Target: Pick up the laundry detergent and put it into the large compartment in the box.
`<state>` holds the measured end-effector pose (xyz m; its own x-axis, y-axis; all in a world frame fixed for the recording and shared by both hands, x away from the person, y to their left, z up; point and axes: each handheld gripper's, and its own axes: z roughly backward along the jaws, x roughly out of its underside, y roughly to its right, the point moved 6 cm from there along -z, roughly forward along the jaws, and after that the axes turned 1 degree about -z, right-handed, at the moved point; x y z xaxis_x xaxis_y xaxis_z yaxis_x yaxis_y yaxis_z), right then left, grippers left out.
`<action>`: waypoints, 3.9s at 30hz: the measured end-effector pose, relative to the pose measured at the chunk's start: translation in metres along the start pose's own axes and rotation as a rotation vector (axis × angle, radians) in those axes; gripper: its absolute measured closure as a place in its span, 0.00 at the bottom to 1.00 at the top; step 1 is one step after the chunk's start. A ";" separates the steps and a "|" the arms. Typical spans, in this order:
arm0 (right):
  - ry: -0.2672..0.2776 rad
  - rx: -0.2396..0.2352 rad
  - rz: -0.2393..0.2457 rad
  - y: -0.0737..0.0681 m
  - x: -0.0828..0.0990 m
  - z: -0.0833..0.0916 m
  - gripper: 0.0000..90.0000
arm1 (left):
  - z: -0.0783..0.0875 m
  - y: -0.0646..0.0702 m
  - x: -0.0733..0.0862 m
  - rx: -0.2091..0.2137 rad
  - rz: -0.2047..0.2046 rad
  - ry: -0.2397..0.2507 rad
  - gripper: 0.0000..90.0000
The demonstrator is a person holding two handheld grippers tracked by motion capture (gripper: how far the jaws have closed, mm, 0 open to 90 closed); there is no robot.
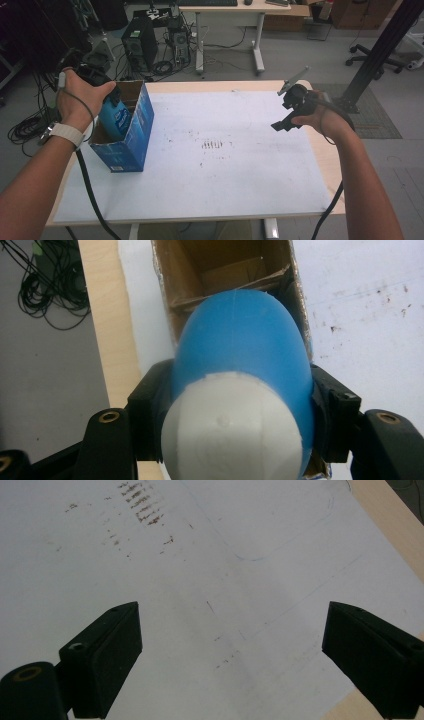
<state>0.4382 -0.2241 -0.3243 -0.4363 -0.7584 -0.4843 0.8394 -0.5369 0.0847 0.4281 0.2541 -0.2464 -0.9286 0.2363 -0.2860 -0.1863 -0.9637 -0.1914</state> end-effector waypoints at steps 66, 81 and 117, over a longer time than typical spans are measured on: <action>-0.018 -0.015 -0.023 0.002 0.009 -0.014 0.10 | -0.083 0.016 0.019 0.028 -0.003 -0.050 0.42; -0.024 -0.023 -0.022 0.000 0.010 -0.018 0.10 | -0.086 0.015 0.017 0.054 -0.001 -0.045 0.42; -0.027 -0.023 -0.022 0.000 0.012 -0.019 0.10 | -0.089 0.008 0.018 0.099 0.008 -0.054 0.27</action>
<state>0.4389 -0.2259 -0.3462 -0.4629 -0.7563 -0.4623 0.8367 -0.5450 0.0539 0.4382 0.2621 -0.3363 -0.9457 0.2236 -0.2360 -0.2068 -0.9738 -0.0942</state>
